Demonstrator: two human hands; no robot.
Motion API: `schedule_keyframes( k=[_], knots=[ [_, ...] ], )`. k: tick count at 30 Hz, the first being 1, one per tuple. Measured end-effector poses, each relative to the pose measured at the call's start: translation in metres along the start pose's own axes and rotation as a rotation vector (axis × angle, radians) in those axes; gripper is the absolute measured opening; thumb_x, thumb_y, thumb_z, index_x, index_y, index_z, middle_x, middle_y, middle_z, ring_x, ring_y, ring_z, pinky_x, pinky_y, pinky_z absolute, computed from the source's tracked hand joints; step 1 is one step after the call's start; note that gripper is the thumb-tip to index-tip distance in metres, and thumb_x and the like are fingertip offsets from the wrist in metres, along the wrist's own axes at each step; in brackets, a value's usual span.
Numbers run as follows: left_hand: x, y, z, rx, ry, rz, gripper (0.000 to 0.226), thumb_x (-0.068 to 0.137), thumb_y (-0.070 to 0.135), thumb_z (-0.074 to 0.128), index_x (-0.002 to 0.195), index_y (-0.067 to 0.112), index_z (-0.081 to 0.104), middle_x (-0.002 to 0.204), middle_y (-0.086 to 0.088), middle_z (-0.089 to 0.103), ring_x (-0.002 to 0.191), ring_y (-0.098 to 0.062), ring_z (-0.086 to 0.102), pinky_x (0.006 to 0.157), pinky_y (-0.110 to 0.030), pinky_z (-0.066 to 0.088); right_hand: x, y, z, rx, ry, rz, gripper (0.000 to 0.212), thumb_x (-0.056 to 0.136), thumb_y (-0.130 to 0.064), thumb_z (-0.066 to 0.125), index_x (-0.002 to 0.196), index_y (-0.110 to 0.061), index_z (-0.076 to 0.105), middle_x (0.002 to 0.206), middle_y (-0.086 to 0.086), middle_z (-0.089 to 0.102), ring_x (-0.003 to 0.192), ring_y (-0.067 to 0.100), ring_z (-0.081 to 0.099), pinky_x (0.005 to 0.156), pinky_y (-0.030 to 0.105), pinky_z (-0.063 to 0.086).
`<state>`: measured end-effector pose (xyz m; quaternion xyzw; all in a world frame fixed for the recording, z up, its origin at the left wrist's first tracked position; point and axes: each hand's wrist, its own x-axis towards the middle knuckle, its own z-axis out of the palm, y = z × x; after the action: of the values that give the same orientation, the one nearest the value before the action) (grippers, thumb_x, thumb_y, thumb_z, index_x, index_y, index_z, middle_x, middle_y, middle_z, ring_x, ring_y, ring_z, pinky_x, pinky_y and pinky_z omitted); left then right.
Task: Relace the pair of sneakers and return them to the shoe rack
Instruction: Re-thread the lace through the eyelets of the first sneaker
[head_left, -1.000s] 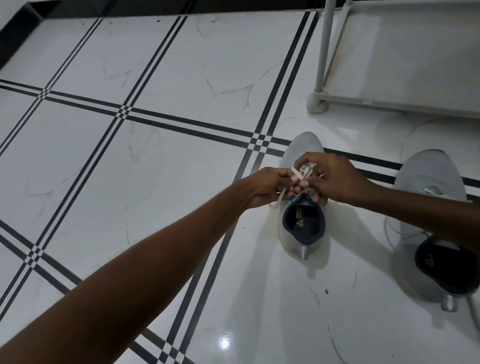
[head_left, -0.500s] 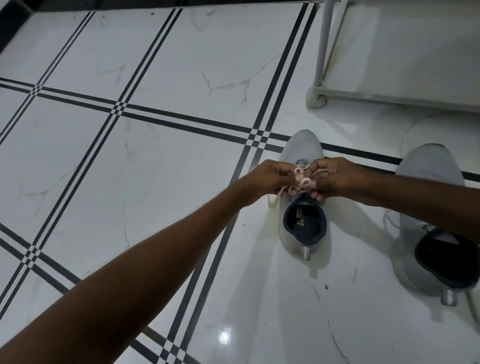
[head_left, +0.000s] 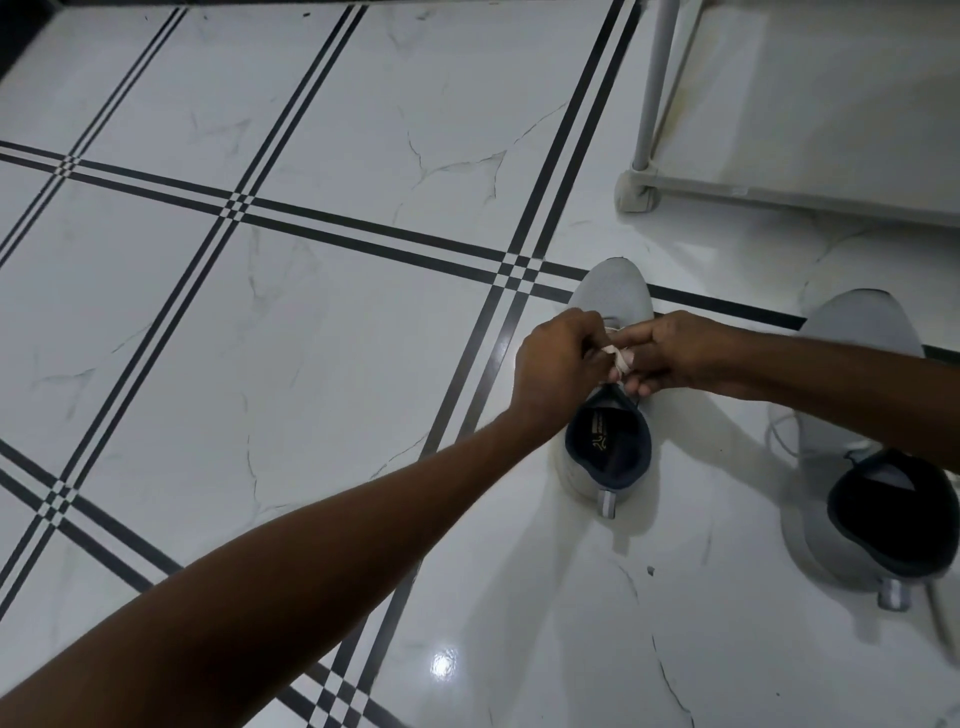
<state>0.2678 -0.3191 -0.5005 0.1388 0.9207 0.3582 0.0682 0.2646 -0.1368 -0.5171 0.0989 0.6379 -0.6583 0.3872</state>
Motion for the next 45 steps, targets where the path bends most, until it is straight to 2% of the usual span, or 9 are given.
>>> schedule_keyframes(
  k=[4,10,17,23,30,33,36,41,45],
  knots=[
    [0.003,-0.006,-0.008,-0.221,-0.059,-0.146,0.012,0.077,0.016,0.08,0.072,0.013,0.07,0.079,-0.001,0.069,0.074,-0.014,0.064,0.069,-0.026,0.05,-0.003,0.007,-0.003,0.031,0.15,-0.027,0.009,0.086,-0.002,0.069,0.091,0.0,0.076,0.077,0.014,0.075,0.056,0.014,0.066,0.055,0.019,0.057],
    [-0.01,-0.045,-0.041,-0.256,-0.299,-0.291,0.017,0.087,0.014,0.069,0.071,0.017,0.073,0.069,0.002,0.069,0.066,-0.006,0.06,0.069,-0.022,0.049,-0.011,0.025,-0.024,-0.196,0.4,-0.074,0.006,0.08,-0.001,0.077,0.077,0.003,0.073,0.061,0.013,0.073,0.046,0.013,0.065,0.047,0.021,0.056],
    [-0.033,-0.058,-0.042,-0.466,-0.412,-0.455,0.021,0.094,0.014,0.063,0.073,0.015,0.068,0.078,-0.009,0.07,0.076,-0.018,0.071,0.072,-0.028,0.057,-0.015,0.024,-0.025,-0.721,0.423,-0.202,0.016,0.081,-0.014,0.077,0.067,-0.018,0.069,0.055,-0.003,0.072,0.044,0.005,0.065,0.049,0.023,0.053],
    [-0.011,-0.039,-0.037,-0.112,-0.482,-0.215,0.012,0.086,0.023,0.073,0.093,0.013,0.073,0.084,-0.001,0.076,0.074,-0.007,0.068,0.068,-0.02,0.053,-0.016,0.015,-0.018,-1.025,0.496,-0.416,0.015,0.074,-0.027,0.08,0.071,-0.032,0.066,0.074,-0.008,0.069,0.061,0.005,0.057,0.061,0.027,0.039],
    [-0.006,-0.03,-0.036,0.035,-0.422,-0.121,0.01,0.086,0.017,0.072,0.084,0.008,0.076,0.066,-0.001,0.072,0.056,-0.009,0.067,0.061,-0.014,0.051,-0.014,0.022,-0.018,-1.086,0.489,-0.473,0.01,0.083,-0.019,0.07,0.088,-0.026,0.076,0.079,0.001,0.075,0.067,0.018,0.063,0.069,0.033,0.051],
    [-0.002,-0.026,-0.039,0.119,-0.449,-0.052,0.012,0.09,0.014,0.067,0.082,0.014,0.076,0.058,0.01,0.063,0.051,-0.008,0.062,0.052,-0.008,0.045,-0.012,0.022,-0.018,-1.192,0.468,-0.49,0.01,0.086,-0.018,0.063,0.087,-0.023,0.072,0.081,0.001,0.069,0.071,0.021,0.057,0.065,0.036,0.047],
    [-0.003,-0.024,-0.039,0.269,-0.473,0.069,0.017,0.093,0.018,0.061,0.085,0.015,0.076,0.062,0.006,0.064,0.057,-0.011,0.058,0.057,-0.021,0.043,-0.01,0.022,-0.021,-1.256,0.406,-0.459,0.012,0.087,-0.018,0.061,0.076,-0.022,0.063,0.073,-0.001,0.068,0.07,0.025,0.059,0.059,0.035,0.045],
    [-0.014,-0.033,-0.033,0.421,-0.433,0.175,0.024,0.094,0.009,0.056,0.082,0.021,0.073,0.064,0.01,0.057,0.058,-0.013,0.049,0.055,-0.023,0.031,-0.012,0.027,-0.028,-1.62,0.327,-0.492,0.031,0.064,-0.001,0.055,0.077,-0.03,0.052,0.064,-0.007,0.057,0.062,0.022,0.059,0.048,0.025,0.023],
    [-0.016,-0.04,-0.037,0.409,-0.438,0.173,0.03,0.084,-0.004,0.054,0.069,0.019,0.066,0.058,0.01,0.052,0.054,-0.01,0.044,0.051,-0.021,0.029,-0.014,0.036,-0.033,-1.728,0.327,-0.577,0.037,0.061,0.003,0.058,0.082,-0.027,0.062,0.067,-0.004,0.065,0.062,0.025,0.062,0.05,0.025,0.02]
  ],
)
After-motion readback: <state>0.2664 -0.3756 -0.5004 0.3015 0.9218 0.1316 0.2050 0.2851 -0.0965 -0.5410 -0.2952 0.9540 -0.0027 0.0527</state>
